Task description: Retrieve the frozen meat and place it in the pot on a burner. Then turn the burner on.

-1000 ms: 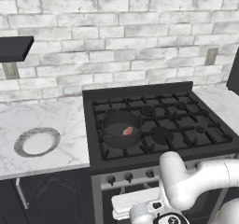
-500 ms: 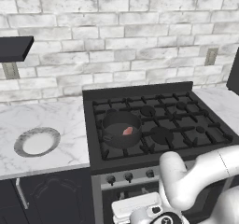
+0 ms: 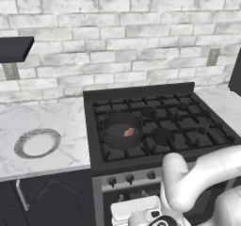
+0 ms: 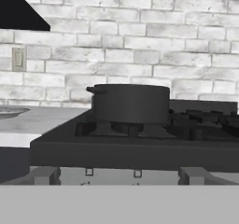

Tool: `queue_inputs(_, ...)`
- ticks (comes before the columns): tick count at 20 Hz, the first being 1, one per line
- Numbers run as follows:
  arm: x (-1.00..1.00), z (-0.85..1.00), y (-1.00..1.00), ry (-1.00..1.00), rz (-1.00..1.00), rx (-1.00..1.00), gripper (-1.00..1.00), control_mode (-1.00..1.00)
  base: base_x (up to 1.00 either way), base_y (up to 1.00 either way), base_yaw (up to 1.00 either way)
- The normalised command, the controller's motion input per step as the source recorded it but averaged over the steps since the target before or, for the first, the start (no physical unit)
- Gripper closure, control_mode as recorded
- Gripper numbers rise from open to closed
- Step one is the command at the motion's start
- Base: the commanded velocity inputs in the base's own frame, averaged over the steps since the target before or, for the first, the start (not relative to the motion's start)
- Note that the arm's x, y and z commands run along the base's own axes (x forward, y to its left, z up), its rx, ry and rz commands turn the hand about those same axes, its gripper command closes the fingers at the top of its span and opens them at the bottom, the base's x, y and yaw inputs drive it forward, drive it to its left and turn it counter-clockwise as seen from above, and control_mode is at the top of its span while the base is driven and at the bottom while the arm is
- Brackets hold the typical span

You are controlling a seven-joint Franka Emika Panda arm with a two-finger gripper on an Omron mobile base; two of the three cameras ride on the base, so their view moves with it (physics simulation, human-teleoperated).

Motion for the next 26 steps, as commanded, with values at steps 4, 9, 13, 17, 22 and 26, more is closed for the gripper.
queue_inputs(4,0.00,0.08,0.00,0.00,0.00,0.02,-1.00,-1.00,0.00,0.00,0.00)
queue_inputs(9,0.13,0.06,0.09,0.02,0.00,0.00,-1.00,-1.00,0.00,0.00,0.00)
queue_inputs(13,0.06,0.31,0.00,0.00,0.00,0.10,-1.00,-1.00,0.00,0.00,0.00)
queue_inputs(17,0.00,0.22,0.00,0.00,0.00,0.07,-1.00,-1.00,0.00,0.00,0.00)
queue_inputs(22,0.00,0.00,0.00,0.00,0.00,0.00,-1.00,-1.00,0.00,0.00,0.00)
queue_inputs(26,0.00,-0.01,0.00,0.00,0.00,0.00,-1.00,-1.00,0.00,0.00,0.00)
